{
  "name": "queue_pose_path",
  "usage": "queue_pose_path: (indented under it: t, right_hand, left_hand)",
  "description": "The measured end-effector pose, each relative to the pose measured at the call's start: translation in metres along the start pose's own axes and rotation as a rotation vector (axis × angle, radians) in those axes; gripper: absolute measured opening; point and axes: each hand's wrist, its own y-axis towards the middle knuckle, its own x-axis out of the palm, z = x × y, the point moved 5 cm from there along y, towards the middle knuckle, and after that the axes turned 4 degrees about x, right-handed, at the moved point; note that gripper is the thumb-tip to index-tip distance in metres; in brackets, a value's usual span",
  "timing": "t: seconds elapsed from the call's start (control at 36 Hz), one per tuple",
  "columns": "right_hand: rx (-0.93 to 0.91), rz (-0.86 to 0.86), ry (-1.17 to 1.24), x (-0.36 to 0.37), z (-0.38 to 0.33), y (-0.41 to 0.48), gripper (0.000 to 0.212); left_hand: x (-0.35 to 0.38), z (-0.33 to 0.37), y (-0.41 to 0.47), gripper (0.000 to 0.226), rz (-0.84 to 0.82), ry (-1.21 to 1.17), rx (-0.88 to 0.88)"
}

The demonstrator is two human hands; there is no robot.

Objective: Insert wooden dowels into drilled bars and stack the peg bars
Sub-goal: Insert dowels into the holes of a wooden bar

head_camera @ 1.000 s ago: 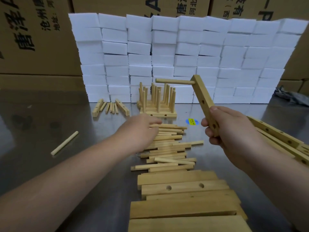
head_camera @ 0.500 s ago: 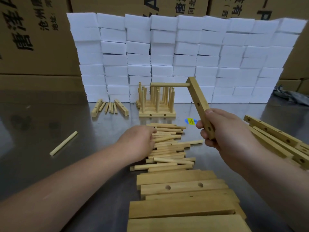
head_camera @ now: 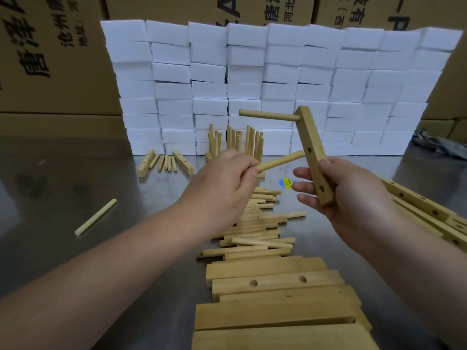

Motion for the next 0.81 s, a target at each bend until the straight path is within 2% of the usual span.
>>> queue_pose_path:
  t: [0.14, 0.28, 0.39, 0.58, 0.81]
  right_hand:
    - [-0.063, -0.077, -0.059, 0.009, -0.002, -0.006, 0.027]
    - [-0.114, -0.093, -0.119, 0.013, -0.003, -0.012, 0.032]
    - [-0.137, -0.081, -0.161, 0.012, -0.003, -0.013, 0.032]
    - [-0.154, -0.082, -0.223, 0.014, -0.001, -0.017, 0.037]
    - [-0.237, -0.054, -0.304, 0.015, -0.005, -0.021, 0.028]
  left_hand:
    - [-0.002, -0.004, -0.001, 0.022, 0.027, 0.031, -0.047]
    - [-0.002, -0.002, -0.001, 0.024, 0.032, 0.02, -0.041]
    - [-0.005, 0.004, -0.001, 0.03, 0.04, 0.058, 0.016]
    - [-0.011, 0.011, -0.002, 0.028, 0.066, 0.13, 0.104]
    - [-0.016, 0.016, -0.002, 0.033, 0.037, 0.131, 0.124]
